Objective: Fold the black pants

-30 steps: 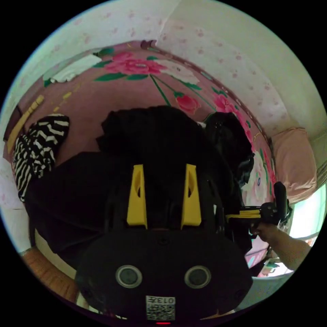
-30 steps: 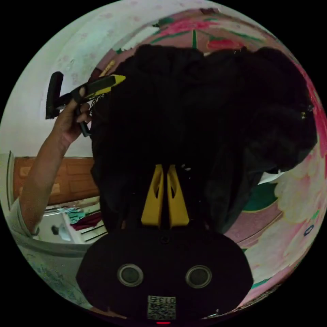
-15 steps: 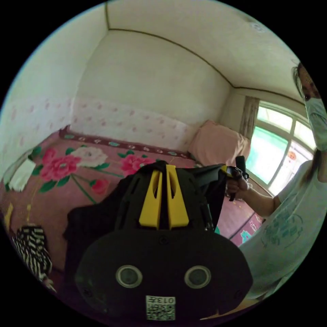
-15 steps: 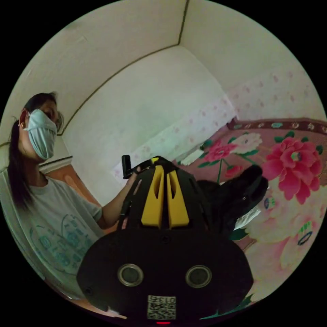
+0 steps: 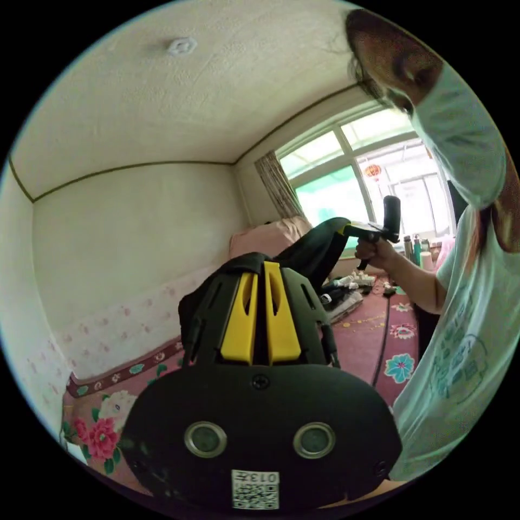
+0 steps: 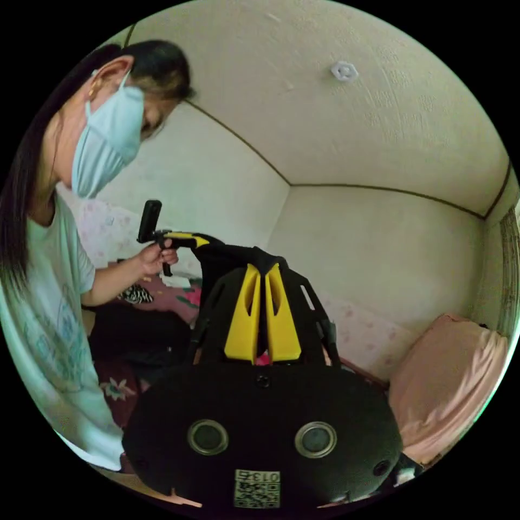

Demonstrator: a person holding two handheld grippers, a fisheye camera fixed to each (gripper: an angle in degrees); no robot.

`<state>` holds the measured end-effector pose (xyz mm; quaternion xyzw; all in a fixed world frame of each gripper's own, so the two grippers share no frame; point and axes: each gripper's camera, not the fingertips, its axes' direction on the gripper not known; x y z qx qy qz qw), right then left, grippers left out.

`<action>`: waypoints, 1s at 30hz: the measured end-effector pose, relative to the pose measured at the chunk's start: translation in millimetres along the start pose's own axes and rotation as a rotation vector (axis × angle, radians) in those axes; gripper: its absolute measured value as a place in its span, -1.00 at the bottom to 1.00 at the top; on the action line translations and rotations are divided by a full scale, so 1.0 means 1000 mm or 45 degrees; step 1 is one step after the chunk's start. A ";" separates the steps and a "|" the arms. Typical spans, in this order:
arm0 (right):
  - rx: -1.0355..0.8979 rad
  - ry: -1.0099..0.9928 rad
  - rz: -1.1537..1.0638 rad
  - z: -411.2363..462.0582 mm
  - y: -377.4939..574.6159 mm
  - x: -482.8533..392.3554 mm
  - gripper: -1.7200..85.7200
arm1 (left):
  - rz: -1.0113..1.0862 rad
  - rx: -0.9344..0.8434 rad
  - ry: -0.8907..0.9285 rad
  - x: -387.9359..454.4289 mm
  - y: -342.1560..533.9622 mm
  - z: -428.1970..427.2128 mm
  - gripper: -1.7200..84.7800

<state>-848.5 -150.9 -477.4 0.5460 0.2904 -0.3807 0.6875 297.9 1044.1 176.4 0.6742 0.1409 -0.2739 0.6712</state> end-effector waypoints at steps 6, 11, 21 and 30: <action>-0.879 0.020 0.478 -0.032 0.220 -0.034 -0.94 | -0.414 -0.640 0.443 0.079 0.144 0.146 -0.92; -1.548 -0.013 0.845 -0.052 0.427 -0.092 -0.89 | -0.586 -1.184 0.689 0.143 0.277 0.230 -0.85; -1.330 0.053 1.024 -0.109 0.448 -0.028 -0.72 | -0.855 -1.161 0.385 0.051 0.318 0.306 -0.61; -1.627 -0.254 1.020 -0.033 0.536 -0.008 -0.81 | -0.900 -1.401 0.662 0.038 0.336 0.454 -0.82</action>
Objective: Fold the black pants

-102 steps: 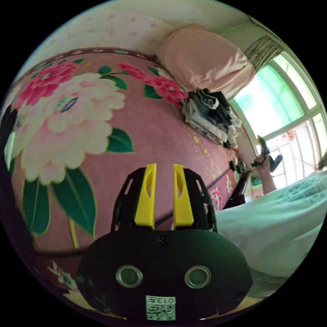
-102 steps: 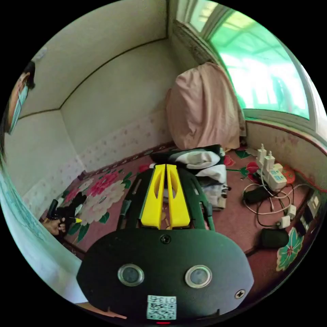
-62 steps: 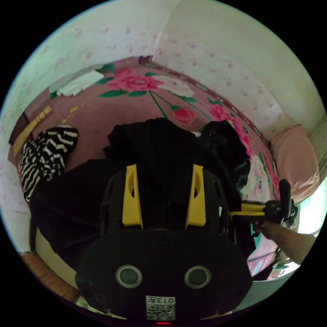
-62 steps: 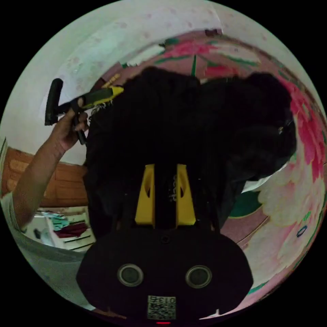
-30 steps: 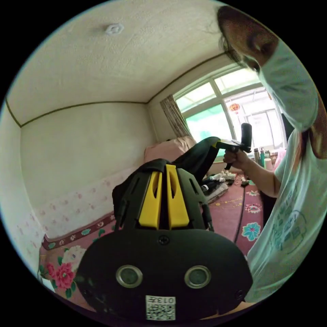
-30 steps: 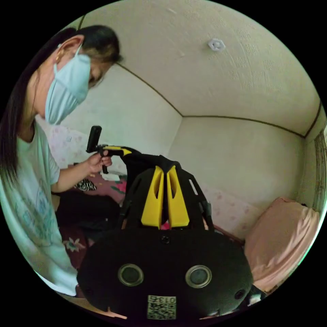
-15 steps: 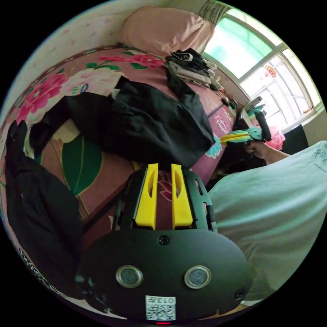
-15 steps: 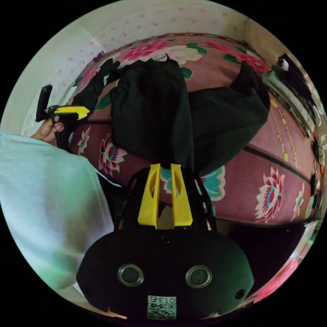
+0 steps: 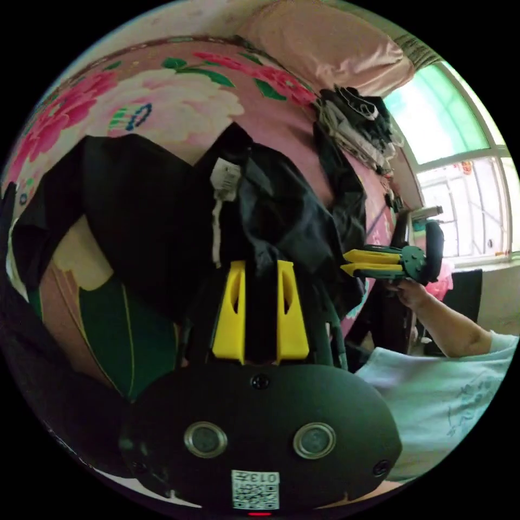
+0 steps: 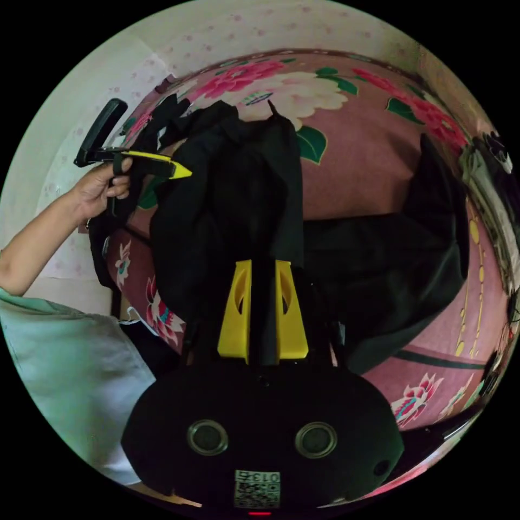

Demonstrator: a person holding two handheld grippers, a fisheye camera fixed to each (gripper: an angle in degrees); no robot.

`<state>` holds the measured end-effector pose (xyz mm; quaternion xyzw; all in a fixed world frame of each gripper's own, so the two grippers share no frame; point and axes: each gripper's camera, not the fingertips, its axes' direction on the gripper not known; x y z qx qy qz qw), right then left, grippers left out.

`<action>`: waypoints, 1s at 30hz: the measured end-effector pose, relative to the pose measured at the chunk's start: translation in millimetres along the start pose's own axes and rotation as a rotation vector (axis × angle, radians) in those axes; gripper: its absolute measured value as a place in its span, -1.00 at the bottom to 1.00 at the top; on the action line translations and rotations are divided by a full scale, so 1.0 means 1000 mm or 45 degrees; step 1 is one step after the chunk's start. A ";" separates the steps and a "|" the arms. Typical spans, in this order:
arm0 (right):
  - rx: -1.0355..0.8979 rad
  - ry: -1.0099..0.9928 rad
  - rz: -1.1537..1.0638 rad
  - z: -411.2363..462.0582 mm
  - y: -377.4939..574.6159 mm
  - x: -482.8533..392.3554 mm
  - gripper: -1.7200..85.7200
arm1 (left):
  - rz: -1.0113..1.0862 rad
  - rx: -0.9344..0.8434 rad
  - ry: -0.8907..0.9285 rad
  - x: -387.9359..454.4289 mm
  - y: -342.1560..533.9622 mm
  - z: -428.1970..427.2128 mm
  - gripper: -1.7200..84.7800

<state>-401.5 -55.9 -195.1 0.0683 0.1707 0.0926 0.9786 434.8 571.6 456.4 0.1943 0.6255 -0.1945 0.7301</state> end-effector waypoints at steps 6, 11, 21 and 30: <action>0.115 -0.061 0.147 -0.052 0.096 0.049 -0.89 | 0.278 0.402 0.033 0.016 0.087 -0.096 -0.90; 0.334 -0.044 0.509 -0.103 0.197 0.118 -0.92 | -0.177 0.379 0.010 -0.018 0.232 -0.112 -0.90; 0.421 -0.205 0.687 -0.127 0.228 0.189 -0.58 | -1.003 0.471 0.023 -0.051 0.358 -0.043 -0.52; 0.217 -0.122 0.616 -0.117 0.130 0.207 -0.55 | -1.327 0.295 -0.203 -0.079 0.342 -0.014 -0.27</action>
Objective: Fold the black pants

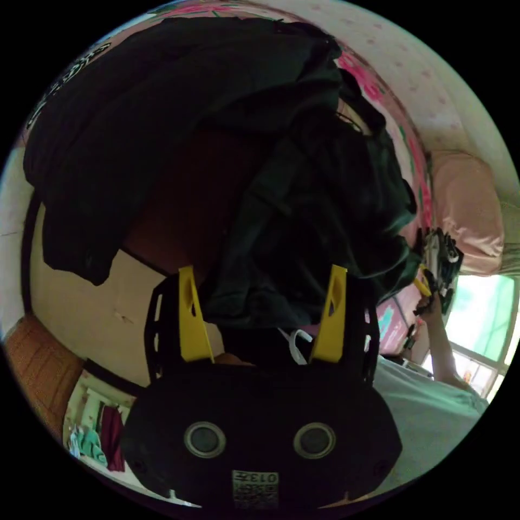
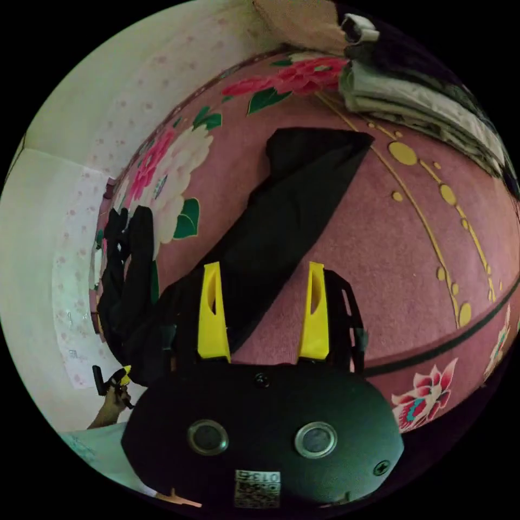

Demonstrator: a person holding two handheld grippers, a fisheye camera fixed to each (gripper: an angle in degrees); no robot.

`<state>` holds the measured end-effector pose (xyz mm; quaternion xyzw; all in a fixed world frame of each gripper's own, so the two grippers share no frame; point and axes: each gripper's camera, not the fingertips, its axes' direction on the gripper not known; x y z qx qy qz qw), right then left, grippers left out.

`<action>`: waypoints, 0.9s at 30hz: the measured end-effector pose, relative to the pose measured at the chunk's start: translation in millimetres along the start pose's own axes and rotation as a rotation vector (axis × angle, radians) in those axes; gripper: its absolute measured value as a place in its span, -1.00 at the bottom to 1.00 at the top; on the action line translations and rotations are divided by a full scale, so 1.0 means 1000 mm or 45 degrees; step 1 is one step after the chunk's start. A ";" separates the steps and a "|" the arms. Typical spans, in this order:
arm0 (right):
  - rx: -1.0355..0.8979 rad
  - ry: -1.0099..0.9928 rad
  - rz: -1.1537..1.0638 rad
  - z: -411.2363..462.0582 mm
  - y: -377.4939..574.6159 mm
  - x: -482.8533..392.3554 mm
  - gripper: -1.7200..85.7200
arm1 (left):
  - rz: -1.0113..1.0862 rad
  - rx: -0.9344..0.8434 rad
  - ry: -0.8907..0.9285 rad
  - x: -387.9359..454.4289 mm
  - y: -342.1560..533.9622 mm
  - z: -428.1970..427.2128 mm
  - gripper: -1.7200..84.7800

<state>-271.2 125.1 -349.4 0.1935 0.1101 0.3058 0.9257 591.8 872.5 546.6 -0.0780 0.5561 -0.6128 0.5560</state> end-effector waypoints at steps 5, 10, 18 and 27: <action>-0.142 0.225 -0.207 -0.002 0.002 -0.053 -0.90 | -0.123 -0.085 -0.254 -0.007 -0.005 0.000 -0.58; 0.154 -0.016 -0.322 -0.109 0.045 -0.066 -0.93 | 0.103 0.174 0.442 -0.028 0.003 -0.054 -0.83; 0.781 -0.115 -0.213 -0.380 0.124 -0.016 -0.94 | 0.867 0.549 1.066 0.060 -0.067 -0.208 -0.84; 1.650 0.220 -0.404 -0.760 0.209 -0.127 -0.94 | 1.702 1.167 1.313 0.299 -0.036 -0.510 -0.83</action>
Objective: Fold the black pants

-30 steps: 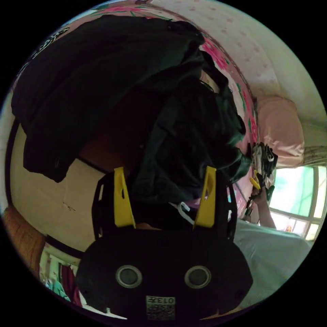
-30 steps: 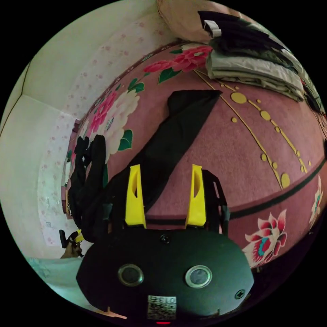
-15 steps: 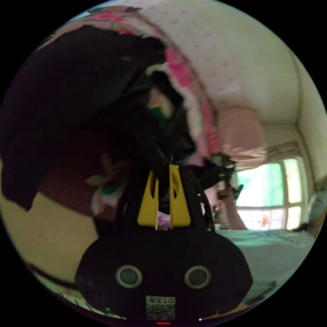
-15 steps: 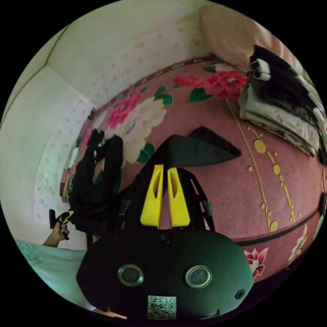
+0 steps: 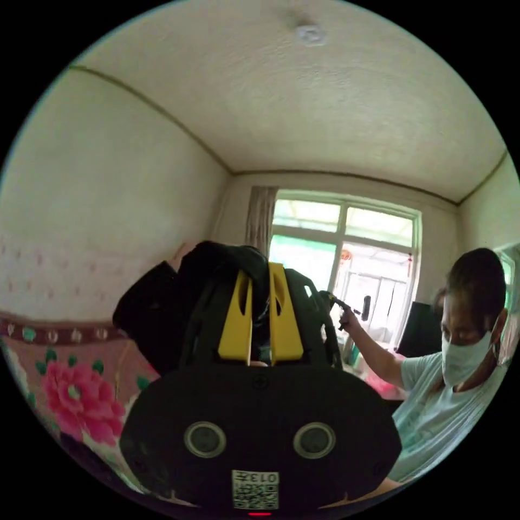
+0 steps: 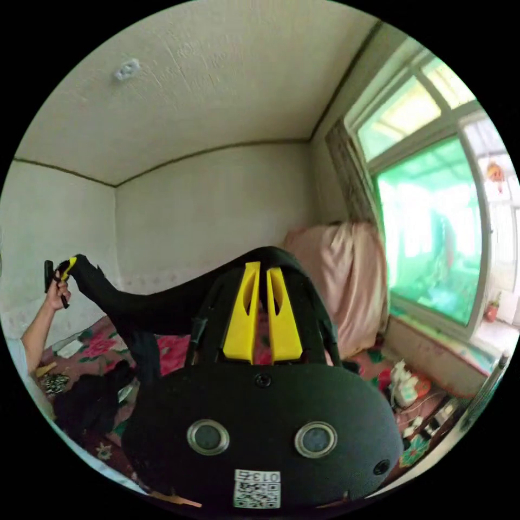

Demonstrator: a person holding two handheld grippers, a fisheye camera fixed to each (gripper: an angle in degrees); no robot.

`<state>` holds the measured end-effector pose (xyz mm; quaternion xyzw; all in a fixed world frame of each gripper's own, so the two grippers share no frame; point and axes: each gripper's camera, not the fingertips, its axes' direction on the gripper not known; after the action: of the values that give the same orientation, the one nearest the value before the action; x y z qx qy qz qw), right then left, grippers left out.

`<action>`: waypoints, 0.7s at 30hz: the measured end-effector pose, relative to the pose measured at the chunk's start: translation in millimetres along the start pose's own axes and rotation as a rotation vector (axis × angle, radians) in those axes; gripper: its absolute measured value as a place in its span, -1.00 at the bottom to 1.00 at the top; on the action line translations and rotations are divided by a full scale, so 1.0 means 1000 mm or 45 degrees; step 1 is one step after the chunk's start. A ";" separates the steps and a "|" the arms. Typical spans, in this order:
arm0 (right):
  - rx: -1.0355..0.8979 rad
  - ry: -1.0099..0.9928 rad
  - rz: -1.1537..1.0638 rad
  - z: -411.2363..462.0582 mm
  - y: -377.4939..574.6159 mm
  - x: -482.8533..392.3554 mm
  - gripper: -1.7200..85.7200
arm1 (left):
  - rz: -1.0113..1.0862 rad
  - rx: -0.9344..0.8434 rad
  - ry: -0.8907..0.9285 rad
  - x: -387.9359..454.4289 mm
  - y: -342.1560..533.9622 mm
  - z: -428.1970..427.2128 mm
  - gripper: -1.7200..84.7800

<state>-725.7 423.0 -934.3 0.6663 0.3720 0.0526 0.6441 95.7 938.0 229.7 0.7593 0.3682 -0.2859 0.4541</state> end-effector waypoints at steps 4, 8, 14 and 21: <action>0.278 0.076 -0.003 -0.104 -0.062 0.000 -0.94 | 0.113 0.159 0.094 0.043 -0.049 -0.019 -0.81; 0.239 0.054 0.064 -0.138 -0.033 0.004 -0.94 | 0.020 0.083 0.090 0.040 -0.020 -0.036 -0.82; -0.296 0.008 0.263 -0.089 0.130 0.017 -0.93 | -0.412 -0.345 -0.052 -0.017 0.137 -0.051 -0.85; -1.027 0.065 0.623 -0.007 0.427 0.023 -0.92 | -1.226 -0.965 -0.309 -0.056 0.438 -0.083 -0.90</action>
<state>-530.3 487.2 -559.7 0.4295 0.1697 0.3593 0.8109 430.4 857.2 517.8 0.2563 0.6907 -0.3923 0.5508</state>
